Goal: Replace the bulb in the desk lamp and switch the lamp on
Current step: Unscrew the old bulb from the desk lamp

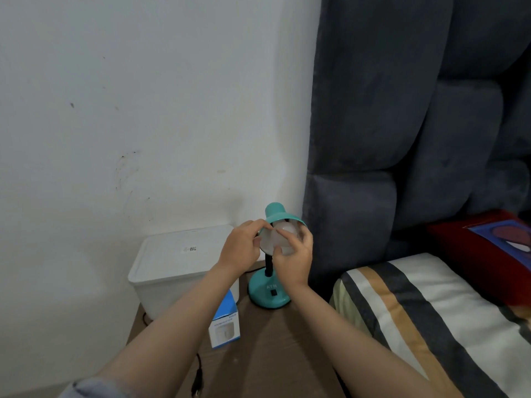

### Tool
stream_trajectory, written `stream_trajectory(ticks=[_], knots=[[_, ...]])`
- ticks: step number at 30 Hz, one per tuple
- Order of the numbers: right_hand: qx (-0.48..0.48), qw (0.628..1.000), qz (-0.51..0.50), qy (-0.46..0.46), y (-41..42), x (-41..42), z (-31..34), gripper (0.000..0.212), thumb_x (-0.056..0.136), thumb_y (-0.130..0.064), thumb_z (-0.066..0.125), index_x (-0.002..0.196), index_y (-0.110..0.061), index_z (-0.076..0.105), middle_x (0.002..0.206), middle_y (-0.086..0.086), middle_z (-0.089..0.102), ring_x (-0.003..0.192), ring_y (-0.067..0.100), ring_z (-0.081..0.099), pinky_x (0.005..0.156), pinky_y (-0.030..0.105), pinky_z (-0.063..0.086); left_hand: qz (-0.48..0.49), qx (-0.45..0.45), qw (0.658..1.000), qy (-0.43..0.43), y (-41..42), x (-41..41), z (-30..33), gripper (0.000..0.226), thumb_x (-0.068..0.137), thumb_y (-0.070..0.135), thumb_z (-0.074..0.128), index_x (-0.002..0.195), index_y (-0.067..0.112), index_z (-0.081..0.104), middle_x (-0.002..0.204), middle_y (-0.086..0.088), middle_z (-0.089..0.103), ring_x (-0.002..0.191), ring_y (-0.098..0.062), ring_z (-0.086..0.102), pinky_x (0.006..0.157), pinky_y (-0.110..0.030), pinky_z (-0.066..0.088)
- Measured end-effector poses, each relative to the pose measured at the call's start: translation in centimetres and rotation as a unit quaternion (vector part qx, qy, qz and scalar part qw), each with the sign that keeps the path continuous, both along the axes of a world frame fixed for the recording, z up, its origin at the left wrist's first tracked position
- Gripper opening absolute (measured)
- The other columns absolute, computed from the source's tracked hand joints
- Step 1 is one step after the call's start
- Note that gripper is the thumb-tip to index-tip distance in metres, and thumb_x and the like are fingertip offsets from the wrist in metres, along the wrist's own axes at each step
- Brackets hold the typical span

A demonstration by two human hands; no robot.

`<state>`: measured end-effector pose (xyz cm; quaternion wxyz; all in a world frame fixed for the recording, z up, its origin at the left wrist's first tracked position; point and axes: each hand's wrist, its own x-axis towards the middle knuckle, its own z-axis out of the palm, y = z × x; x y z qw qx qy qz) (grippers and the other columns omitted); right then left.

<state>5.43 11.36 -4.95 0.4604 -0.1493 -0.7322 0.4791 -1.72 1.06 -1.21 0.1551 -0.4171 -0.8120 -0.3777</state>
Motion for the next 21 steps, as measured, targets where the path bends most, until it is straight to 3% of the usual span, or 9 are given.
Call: stream_trajectory(ticks=[4,6,10,15,17,21], knots=[[-0.071,0.997,-0.008,0.012,-0.3,0.3,0.9,0.04,0.077,-0.018,0.074,0.115,-0.019,0.059,0.119,-0.001,0.044,0.104,0.011,0.051,0.091,0.022,0.045,0.002,-0.006,1.0,-0.002,0.0,-0.1,0.0,0.044,0.076,-0.008,0.052,0.1,0.028,0.057,0.088,-0.007,0.063,0.077,-0.023,0.059,0.071,-0.046,0.054],[-0.083,0.997,-0.006,0.006,-0.2,0.2,1.2,0.039,0.078,-0.021,0.073,0.114,-0.019,0.058,0.115,0.0,0.049,0.098,0.012,0.055,0.085,0.024,0.048,0.002,-0.005,1.0,-0.006,0.0,0.0,0.0,0.044,0.076,-0.008,0.051,0.1,0.029,0.056,0.087,-0.008,0.063,0.077,-0.023,0.059,0.071,-0.047,0.054],[-0.062,0.998,0.007,0.009,0.3,0.1,1.3,0.023,0.075,-0.008,0.073,0.095,-0.017,0.066,0.111,0.002,0.053,0.103,0.018,0.056,0.088,0.033,0.051,0.003,0.0,1.0,-0.015,0.0,-0.2,-0.2,0.044,0.076,-0.008,0.052,0.1,0.029,0.057,0.088,-0.009,0.062,0.078,-0.025,0.059,0.072,-0.047,0.054],[-0.034,0.999,-0.008,0.009,0.1,-0.3,0.8,0.02,0.068,0.004,0.069,0.079,-0.012,0.067,0.117,0.002,0.054,0.114,0.021,0.054,0.094,0.037,0.048,0.003,0.006,1.0,-0.015,0.0,0.0,-0.2,0.044,0.075,-0.008,0.051,0.099,0.028,0.058,0.088,-0.009,0.063,0.079,-0.025,0.059,0.073,-0.047,0.053],[-0.036,0.999,-0.011,0.013,-0.1,-0.2,0.9,0.021,0.068,0.004,0.07,0.083,-0.012,0.066,0.119,0.002,0.055,0.114,0.019,0.053,0.096,0.036,0.047,0.003,0.003,1.0,-0.016,-0.1,-0.1,-0.1,0.044,0.075,-0.008,0.051,0.099,0.029,0.057,0.089,-0.009,0.063,0.079,-0.025,0.059,0.073,-0.047,0.053],[-0.072,0.997,-0.025,0.016,-0.3,-0.1,0.8,0.044,0.07,-0.013,0.078,0.111,-0.017,0.06,0.121,0.002,0.053,0.11,0.014,0.052,0.095,0.03,0.045,0.001,0.002,1.0,-0.014,0.0,0.0,0.0,0.044,0.076,-0.008,0.052,0.1,0.028,0.057,0.089,-0.009,0.063,0.079,-0.025,0.059,0.072,-0.047,0.053]])
